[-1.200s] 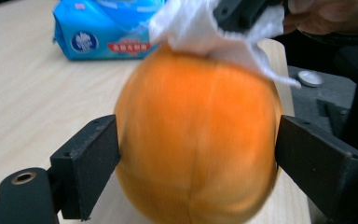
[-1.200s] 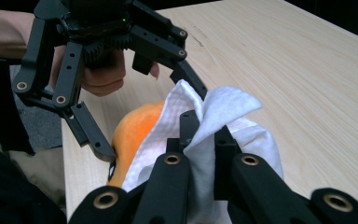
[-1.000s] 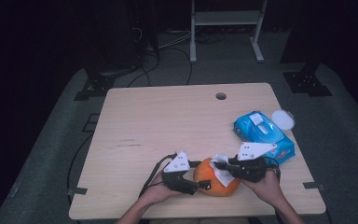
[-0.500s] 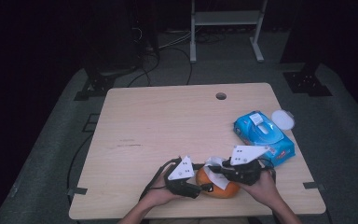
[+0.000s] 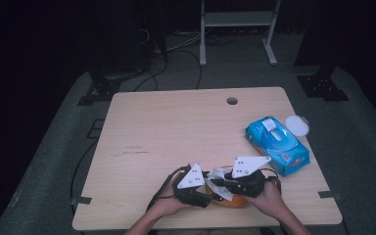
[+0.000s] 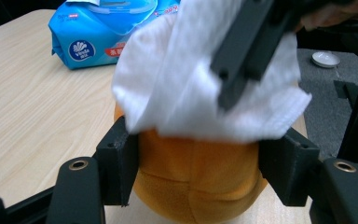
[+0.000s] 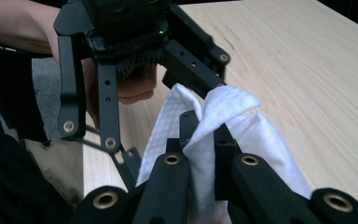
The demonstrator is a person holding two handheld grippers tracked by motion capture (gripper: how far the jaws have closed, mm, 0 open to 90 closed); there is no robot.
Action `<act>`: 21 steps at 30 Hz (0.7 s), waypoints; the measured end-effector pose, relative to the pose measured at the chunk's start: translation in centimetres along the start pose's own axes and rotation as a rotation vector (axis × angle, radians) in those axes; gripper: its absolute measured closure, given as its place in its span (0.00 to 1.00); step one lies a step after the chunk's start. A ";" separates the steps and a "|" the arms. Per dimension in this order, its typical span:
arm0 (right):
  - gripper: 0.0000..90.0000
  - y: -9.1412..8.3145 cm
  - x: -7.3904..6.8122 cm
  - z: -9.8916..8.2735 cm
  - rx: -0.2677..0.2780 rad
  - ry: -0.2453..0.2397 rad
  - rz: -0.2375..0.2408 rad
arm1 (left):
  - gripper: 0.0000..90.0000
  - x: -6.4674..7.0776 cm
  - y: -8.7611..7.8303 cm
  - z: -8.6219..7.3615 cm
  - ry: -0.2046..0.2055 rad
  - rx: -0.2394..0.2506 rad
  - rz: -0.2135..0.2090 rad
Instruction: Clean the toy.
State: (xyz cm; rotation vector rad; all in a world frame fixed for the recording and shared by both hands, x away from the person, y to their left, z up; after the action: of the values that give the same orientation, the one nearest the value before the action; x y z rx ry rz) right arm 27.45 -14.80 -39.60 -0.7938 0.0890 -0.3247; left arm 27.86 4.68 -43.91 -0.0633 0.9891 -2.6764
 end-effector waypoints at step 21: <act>0.96 -0.6 0.4 -0.3 0.014 0.025 -0.019 | 0.40 0.6 0.2 0.1 0.049 -0.017 0.034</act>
State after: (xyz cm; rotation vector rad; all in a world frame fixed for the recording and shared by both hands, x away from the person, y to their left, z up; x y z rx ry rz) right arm 27.63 -15.51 -39.40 -0.7774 0.1024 -0.3527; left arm 27.35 4.26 -44.03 0.0154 1.0187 -2.6502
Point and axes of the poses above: each handheld gripper's, and its own axes: y roughly forward along the jaws, z roughly out of its top, x roughly to its right, the point moved 1 cm from there along y, roughly forward along the jaws, and after that the axes turned 13 degrees about -x, right-handed, at the moved point
